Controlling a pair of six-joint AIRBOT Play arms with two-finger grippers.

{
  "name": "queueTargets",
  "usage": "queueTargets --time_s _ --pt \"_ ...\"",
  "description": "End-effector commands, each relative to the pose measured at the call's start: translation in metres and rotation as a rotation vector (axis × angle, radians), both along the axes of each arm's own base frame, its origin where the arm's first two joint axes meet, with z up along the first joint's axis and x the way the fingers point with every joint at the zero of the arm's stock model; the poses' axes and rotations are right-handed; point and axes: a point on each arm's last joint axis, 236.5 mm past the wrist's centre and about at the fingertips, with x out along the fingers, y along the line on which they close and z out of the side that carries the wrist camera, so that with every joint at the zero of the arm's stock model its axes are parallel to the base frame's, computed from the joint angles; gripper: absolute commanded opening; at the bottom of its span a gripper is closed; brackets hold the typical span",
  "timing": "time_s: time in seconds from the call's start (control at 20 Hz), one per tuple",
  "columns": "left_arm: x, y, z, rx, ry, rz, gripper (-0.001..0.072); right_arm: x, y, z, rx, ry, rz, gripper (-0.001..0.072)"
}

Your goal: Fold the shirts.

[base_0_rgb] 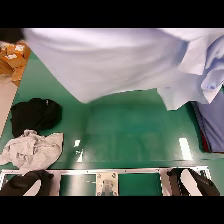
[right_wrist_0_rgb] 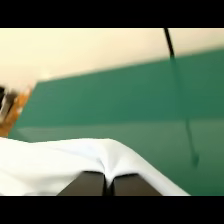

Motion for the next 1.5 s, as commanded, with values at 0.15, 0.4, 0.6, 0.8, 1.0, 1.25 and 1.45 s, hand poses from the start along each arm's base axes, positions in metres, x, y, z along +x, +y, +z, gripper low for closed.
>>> queueTargets --time_s 0.15,0.4,0.6,0.8,1.0,1.25,1.45 --pt "-0.081 0.022 0.137 -0.005 -0.399 0.062 0.0026 -0.08 0.039 0.081 -0.112 -0.278 -0.035 0.0018" --pt "0.043 0.008 0.041 0.056 -0.099 0.057 0.0026 -0.052 0.034 0.032 -0.009 -0.141 0.02 0.0018" --pt "0.171 -0.008 -0.099 0.016 0.206 0.054 0.0026 0.014 0.003 -0.087 0.162 0.131 0.03 0.0019" --pt "0.238 -0.035 -0.244 -0.13 0.493 0.013 0.0027 0.076 -0.006 -0.243 0.275 0.423 0.028 0.0019" --pt "0.249 -0.043 -0.332 -0.125 0.664 0.0 0.003 0.12 -0.005 -0.356 0.316 0.647 0.025 0.0019" --pt "0.225 -0.05 -0.336 -0.087 0.777 -0.096 0.0671 0.128 -0.038 -0.392 0.377 0.73 -0.028 0.0395" --pt "0.176 -0.024 -0.316 -0.05 0.965 -0.221 0.0171 0.093 -0.07 -0.356 0.457 0.756 0.044 0.0051"
